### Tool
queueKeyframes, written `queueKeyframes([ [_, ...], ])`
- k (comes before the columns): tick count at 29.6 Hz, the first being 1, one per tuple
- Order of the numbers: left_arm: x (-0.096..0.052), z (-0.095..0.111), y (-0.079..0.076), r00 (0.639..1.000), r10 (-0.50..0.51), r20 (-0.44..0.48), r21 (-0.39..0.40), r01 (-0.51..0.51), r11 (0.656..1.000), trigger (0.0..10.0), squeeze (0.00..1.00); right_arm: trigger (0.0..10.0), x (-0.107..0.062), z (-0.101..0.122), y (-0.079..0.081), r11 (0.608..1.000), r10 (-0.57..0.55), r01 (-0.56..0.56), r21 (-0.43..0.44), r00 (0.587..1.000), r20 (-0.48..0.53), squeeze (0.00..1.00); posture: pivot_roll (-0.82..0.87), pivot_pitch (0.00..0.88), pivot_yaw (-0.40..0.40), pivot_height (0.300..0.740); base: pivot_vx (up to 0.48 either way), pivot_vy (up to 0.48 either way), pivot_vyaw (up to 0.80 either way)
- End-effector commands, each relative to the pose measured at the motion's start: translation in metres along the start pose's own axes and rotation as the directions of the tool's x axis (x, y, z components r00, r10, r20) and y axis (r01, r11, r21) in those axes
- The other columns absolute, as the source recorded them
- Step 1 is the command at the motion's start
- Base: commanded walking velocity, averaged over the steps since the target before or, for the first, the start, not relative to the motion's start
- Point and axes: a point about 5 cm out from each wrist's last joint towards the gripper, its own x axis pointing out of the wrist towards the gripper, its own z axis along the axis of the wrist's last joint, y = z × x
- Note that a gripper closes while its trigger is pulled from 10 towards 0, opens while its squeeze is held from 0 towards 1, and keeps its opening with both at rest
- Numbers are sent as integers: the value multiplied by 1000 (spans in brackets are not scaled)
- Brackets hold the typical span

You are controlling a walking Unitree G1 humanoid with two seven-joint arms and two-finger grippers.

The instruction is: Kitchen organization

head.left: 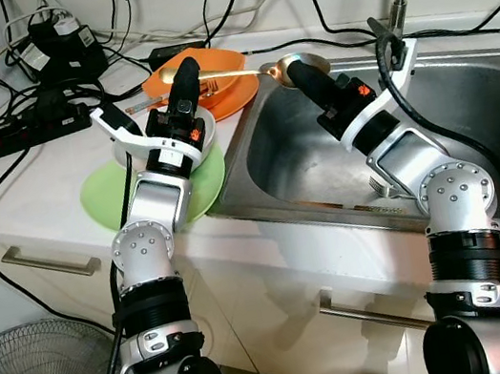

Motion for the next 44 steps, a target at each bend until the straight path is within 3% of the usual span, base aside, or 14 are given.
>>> queueKeyframes([
  [1,0,-20,-6,999,-26,-45,-50,24,998,0,0,0,6,-1,5,1000,-2,2,-18,1000,-18,0,-108,0,124,740,0,0,0],
  [7,-3,-28,-4,993,-16,-119,-24,14,1000,0,0,0,6,0,4,1000,-6,6,-9,1000,-15,0,-106,0,121,740,0,0,0],
  [8,-5,-33,4,984,53,-168,40,-47,998,10000,1000,0,6,0,4,1000,-7,7,-6,1000,-14,0,-104,0,119,740,0,0,0],
  [13,-9,-38,14,965,150,-216,143,-121,982,10000,1000,0,7,1,3,1000,-20,20,-2,1000,-7,0,-102,0,121,740,0,0,0],
  [27,-9,-37,11,960,153,-234,218,-102,971,10000,1000,0,8,4,-5,996,-85,85,15,996,37,0,-90,0,121,740,0,0,0],
  [35,-16,-40,12,942,183,-282,326,-85,941,10000,1000,0,7,21,-23,977,-213,215,1,965,156,0,-84,0,120,740,0,0,0],
  [36,-19,-43,14,927,210,-311,382,-81,920,10000,1000,0,5,26,-28,969,-244,249,-2,953,180,0,-82,0,120,740,0,0,0],
  [40,-25,-49,18,904,241,-353,455,-59,889,10000,1000,0,1,35,-37,952,-294,305,-13,927,231,0,-81,0,122,740,0,0,0],
  [42,-25,-49,18,904,241,-353,455,-59,889,10000,1000,0,1,35,-37,952,-294,305,-13,927,231,0,-81,0,122,740,0,0,0],
  [44,-29,-50,19,885,277,-374,556,-25,831,10000,1000,0,-4,39,-48,921,-353,382,-74,901,252,0,-80,0,123,740,0,0,0],
])
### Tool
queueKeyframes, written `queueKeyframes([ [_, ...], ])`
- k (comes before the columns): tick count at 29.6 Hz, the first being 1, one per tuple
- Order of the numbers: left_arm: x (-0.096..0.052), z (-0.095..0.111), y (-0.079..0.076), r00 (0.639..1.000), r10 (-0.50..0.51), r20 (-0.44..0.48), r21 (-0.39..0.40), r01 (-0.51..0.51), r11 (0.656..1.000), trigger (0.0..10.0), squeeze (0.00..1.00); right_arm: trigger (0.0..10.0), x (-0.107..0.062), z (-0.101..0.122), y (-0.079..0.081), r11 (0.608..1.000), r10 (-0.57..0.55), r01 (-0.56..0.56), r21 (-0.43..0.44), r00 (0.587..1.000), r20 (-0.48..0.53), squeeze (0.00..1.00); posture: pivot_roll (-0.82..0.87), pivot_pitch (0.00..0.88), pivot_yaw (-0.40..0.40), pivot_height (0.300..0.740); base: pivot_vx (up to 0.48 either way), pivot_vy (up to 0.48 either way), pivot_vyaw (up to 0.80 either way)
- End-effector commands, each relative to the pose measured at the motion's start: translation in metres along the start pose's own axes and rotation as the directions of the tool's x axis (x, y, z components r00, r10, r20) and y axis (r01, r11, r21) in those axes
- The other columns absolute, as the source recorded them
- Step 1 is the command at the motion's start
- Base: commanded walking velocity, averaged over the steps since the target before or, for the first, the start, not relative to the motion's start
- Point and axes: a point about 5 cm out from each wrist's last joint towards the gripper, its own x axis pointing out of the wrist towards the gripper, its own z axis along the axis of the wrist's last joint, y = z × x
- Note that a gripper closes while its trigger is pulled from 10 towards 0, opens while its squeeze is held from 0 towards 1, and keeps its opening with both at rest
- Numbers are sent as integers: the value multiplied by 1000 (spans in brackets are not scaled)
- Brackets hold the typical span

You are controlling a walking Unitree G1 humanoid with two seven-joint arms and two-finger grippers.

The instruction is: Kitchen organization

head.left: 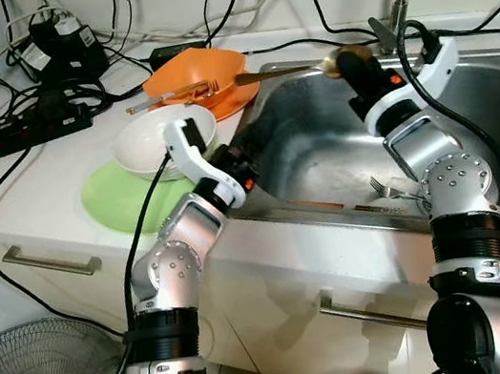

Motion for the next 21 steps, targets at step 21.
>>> queueKeyframes([
  [21,-18,-5,4,993,40,-110,207,-17,978,10000,1000,0,3,-5,-68,763,-416,256,-594,897,-147,0,-64,12,120,740,0,0,0],
])
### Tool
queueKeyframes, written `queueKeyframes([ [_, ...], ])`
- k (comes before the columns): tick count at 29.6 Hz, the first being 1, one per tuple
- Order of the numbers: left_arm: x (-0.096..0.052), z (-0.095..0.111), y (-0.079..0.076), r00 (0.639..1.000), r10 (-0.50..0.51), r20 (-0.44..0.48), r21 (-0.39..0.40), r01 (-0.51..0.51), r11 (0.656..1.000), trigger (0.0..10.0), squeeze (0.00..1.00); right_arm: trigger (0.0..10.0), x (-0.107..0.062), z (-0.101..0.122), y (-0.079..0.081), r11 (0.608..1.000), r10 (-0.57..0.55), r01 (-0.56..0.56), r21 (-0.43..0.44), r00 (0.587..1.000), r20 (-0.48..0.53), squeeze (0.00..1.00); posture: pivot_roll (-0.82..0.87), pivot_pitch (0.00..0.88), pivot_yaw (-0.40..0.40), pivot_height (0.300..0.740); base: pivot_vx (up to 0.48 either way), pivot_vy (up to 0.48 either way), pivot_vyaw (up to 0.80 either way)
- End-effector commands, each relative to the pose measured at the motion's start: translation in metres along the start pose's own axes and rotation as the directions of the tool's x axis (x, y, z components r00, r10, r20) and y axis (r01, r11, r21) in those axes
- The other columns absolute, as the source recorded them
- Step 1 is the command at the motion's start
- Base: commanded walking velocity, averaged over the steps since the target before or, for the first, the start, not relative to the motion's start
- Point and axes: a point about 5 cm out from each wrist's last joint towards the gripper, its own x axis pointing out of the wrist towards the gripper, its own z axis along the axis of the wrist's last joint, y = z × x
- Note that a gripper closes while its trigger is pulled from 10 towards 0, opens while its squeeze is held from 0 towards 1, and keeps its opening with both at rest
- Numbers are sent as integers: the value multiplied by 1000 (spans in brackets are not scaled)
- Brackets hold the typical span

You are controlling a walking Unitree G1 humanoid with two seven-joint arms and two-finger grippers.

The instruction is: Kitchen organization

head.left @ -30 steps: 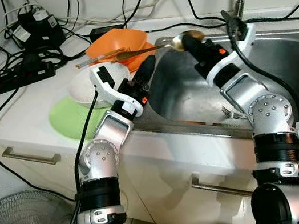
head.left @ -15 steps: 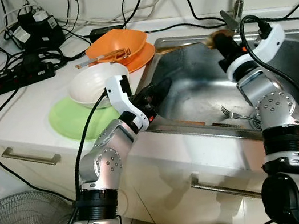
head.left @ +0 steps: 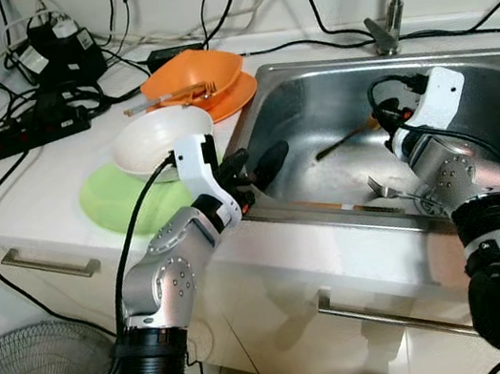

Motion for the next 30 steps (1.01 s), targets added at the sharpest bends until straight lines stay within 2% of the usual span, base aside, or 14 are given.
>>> queueKeyframes([
  [1,-3,2,-3,1000,-16,-16,26,17,1000,10000,1000,0,3,3,6,998,25,-25,-52,1000,-17,0,-63,14,120,740,0,0,0],
  [3,-4,1,-4,999,-19,-25,31,20,999,10000,1000,0,4,1,5,997,21,-23,-67,999,-37,0,-63,14,120,740,0,0,0],
  [4,-7,-2,-3,999,-19,-51,41,21,999,10000,1000,0,5,-6,0,993,-3,-5,-119,997,-71,0,-58,16,120,740,0,0,0],
  [6,-8,-5,-2,997,-9,-80,67,15,998,10000,1000,0,5,-12,-4,990,-16,1,-143,994,-105,0,-54,19,119,740,0,0,0],
  [12,-12,-8,0,991,-12,-133,87,24,996,10000,1000,0,4,-26,-3,973,8,-51,-225,982,-190,0,-50,20,123,740,0,0,0],
  [20,-14,-12,-2,982,-30,-186,98,49,994,10000,1000,0,3,-40,-4,939,27,-111,-325,968,-251,0,-47,17,126,740,0,0,0],
  [25,-15,-14,-2,978,-31,-207,101,53,993,10000,1000,0,2,-42,-5,932,25,-118,-343,964,-264,0,-45,17,129,740,0,0,0],
  [26,-15,-14,-1,978,-33,-208,100,55,993,10000,1000,588,2,-43,-5,928,25,-122,-352,963,-269,0,-44,16,130,740,0,0,0],
  [27,-15,-14,-1,977,-34,-210,100,57,993,10000,1000,588,2,-44,-6,925,25,-126,-359,962,-272,0,-44,16,130,740,0,0,0],
  [29,-16,-14,-1,976,-36,-215,101,58,993,10000,1000,4157,2,-45,-6,917,24,-132,-376,960,-280,0,-44,14,132,740,0,0,0],
  [30,-16,-14,-1,976,-36,-215,101,58,993,10000,1000,4157,2,-45,-6,917,24,-132,-376,960,-280,0,-44,14,132,740,0,0,0],
])
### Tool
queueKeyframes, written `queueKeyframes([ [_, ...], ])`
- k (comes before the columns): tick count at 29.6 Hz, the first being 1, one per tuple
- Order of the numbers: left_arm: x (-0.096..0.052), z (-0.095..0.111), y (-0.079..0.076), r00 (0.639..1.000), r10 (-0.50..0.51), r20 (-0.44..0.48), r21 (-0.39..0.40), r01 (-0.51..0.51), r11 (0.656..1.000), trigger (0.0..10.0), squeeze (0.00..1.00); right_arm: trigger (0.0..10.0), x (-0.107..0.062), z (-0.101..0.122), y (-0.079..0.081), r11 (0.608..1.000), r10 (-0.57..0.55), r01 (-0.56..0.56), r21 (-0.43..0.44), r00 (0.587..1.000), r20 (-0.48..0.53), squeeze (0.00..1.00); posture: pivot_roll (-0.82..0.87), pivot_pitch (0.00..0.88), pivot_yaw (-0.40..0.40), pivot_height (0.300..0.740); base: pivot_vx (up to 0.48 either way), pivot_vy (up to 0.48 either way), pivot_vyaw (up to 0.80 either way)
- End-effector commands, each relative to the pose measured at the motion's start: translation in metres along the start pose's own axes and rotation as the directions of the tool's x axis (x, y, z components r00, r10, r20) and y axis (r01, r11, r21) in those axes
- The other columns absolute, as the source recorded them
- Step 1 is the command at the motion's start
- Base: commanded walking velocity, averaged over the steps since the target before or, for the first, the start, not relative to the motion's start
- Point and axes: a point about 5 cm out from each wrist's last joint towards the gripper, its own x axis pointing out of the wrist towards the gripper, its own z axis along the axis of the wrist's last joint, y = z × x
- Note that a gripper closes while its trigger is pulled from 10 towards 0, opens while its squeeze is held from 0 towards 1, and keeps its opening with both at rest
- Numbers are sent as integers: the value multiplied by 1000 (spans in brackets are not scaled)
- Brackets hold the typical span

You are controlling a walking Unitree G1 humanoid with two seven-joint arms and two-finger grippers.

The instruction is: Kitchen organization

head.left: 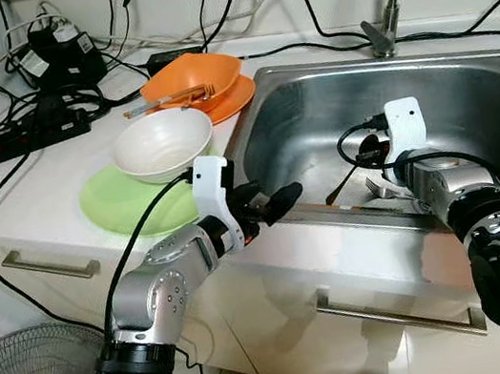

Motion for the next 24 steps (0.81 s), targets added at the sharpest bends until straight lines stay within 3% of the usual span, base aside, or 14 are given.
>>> queueKeyframes([
  [1,-3,2,0,1000,-1,-14,27,2,1000,10000,1000,10000,0,-18,2,999,6,-10,-52,996,-88,1000,-43,13,132,740,0,0,0],
  [20,-2,-2,1,999,-5,-45,42,7,999,10000,1000,10000,1,-22,5,997,42,-48,-63,994,-97,1000,-49,9,132,740,0,0,0],
  [24,-2,-1,1,999,-4,-44,46,6,999,10000,1000,10000,1,-9,4,997,30,-32,-66,999,-25,1000,-50,9,129,740,0,0,0],
])
